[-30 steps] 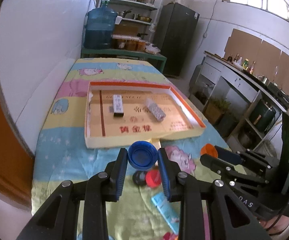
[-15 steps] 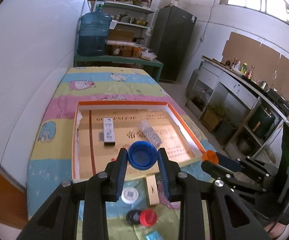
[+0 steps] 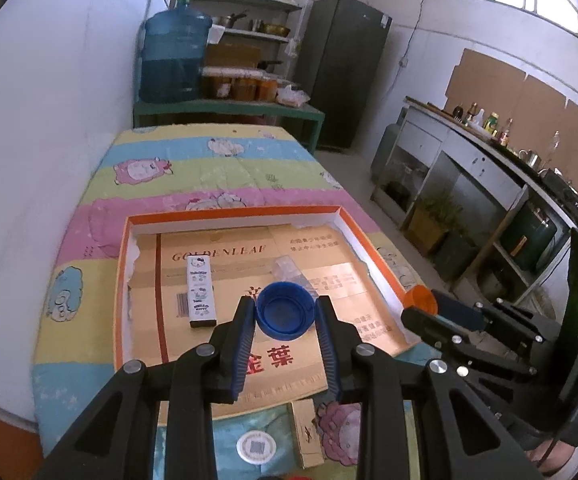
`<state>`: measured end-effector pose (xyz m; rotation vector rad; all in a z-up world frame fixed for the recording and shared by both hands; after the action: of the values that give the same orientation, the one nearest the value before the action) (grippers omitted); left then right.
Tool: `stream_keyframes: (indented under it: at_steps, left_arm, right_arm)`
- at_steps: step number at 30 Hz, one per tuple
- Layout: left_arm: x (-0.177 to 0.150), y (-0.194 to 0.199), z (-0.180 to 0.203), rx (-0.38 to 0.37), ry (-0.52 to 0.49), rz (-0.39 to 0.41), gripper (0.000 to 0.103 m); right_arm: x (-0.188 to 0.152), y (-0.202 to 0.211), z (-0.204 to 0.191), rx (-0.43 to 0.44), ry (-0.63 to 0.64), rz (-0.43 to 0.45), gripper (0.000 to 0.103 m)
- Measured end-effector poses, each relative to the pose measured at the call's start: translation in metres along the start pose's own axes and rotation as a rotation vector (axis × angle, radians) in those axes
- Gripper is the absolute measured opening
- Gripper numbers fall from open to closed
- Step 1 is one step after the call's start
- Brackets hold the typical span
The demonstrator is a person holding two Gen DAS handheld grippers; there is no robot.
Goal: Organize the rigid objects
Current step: 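Carry the blue cap and orange cap over the cardboard tray with both grippers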
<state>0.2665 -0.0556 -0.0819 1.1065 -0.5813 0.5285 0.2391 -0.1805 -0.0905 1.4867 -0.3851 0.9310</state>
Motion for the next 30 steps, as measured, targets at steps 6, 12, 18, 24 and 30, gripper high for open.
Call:
stream_keyframes:
  at_steps: [6,12,18,24,30]
  left_arm:
    - [0.001,-0.026,-0.008,0.031,0.004,-0.035,0.031]
    - [-0.004,-0.05,-0.011,0.037,0.01,-0.078,0.031]
    - [-0.011,-0.07,-0.013,0.043,0.019,-0.114,0.031]
    - [-0.018,-0.087,-0.017,0.047,0.023,-0.147,0.031]
    - [-0.021,-0.095,-0.02,0.051,0.026,-0.162,0.031]
  right_arm:
    - [0.005,-0.023,0.012,0.011,-0.013,-0.022,0.03]
    - [0.001,-0.047,0.018,0.01,-0.012,-0.065,0.03]
    - [-0.004,-0.067,0.021,0.026,-0.022,-0.102,0.03]
    - [-0.009,-0.081,0.02,0.031,-0.011,-0.13,0.03]
    - [-0.012,-0.09,0.02,0.032,-0.005,-0.149,0.03]
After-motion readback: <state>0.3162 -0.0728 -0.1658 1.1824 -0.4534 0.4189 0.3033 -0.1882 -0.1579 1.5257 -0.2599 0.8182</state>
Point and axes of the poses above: each gripper's, at about its wrist camera, not at the fingertips, and y roughly against the way its jaws point, z to its right, x to its top, the point moved 8 cm from there along -y, roughly the way its jaws point, and after that the axes turned 9 degrees about y, right-handed, at the moved point
